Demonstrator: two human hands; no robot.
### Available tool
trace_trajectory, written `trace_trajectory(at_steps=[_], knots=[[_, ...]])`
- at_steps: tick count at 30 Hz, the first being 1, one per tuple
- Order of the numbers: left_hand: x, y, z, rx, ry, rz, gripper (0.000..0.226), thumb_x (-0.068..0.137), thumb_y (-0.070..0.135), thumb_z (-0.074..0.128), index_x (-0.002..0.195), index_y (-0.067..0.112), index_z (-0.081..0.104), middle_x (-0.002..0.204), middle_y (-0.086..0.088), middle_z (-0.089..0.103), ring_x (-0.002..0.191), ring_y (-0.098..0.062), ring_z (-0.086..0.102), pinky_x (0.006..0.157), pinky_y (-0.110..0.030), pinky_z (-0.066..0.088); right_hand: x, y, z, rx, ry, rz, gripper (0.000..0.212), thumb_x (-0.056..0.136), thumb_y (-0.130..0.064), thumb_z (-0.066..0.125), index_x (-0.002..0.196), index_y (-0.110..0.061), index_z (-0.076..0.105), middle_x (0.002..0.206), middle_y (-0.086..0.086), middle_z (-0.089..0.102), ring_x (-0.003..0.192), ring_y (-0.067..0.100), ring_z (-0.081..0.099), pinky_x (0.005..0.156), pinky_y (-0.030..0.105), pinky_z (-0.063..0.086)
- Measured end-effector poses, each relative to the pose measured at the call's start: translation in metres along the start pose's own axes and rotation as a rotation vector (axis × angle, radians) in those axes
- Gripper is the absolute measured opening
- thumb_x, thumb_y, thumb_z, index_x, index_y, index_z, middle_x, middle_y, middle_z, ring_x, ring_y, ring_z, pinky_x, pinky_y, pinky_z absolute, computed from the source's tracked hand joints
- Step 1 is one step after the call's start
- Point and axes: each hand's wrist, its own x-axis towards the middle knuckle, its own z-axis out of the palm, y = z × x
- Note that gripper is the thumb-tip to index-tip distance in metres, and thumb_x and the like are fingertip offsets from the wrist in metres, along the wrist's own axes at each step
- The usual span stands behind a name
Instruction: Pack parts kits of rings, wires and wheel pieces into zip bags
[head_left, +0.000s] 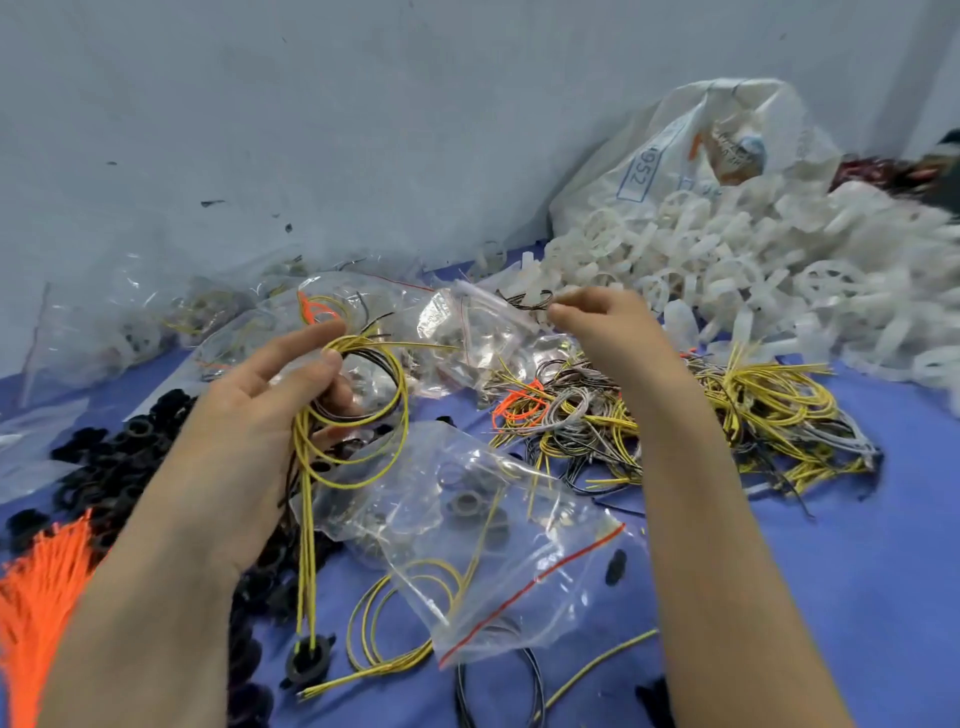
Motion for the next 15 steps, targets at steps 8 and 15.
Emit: trace_trajectory(at_steps=[8,15], knots=[[0.004,-0.002,0.003,-0.026,0.043,-0.041,0.023,0.098,0.012,0.047,0.109,0.023,0.064,0.058,0.007,0.059,0.054,-0.004,0.06,0.066,-0.024,0.056,0.018,0.055,-0.023,-0.064,0.2,0.228,0.014,0.09,-0.016,0.058,0.09,-0.006,0.069,0.083,0.011,0.064,0.086,0.03,0.061,0.085,0.044,0.051],[0.003,0.004,0.004,-0.026,0.059,-0.02,0.022,0.097,0.013,0.047,0.107,0.022,0.064,0.058,0.006,0.06,0.055,-0.006,0.061,0.077,-0.034,0.048,0.035,0.038,0.058,-0.481,-0.192,-0.077,0.029,0.086,0.002,0.049,0.1,-0.01,0.073,0.103,0.012,0.07,0.096,0.026,0.063,0.08,0.034,0.051]])
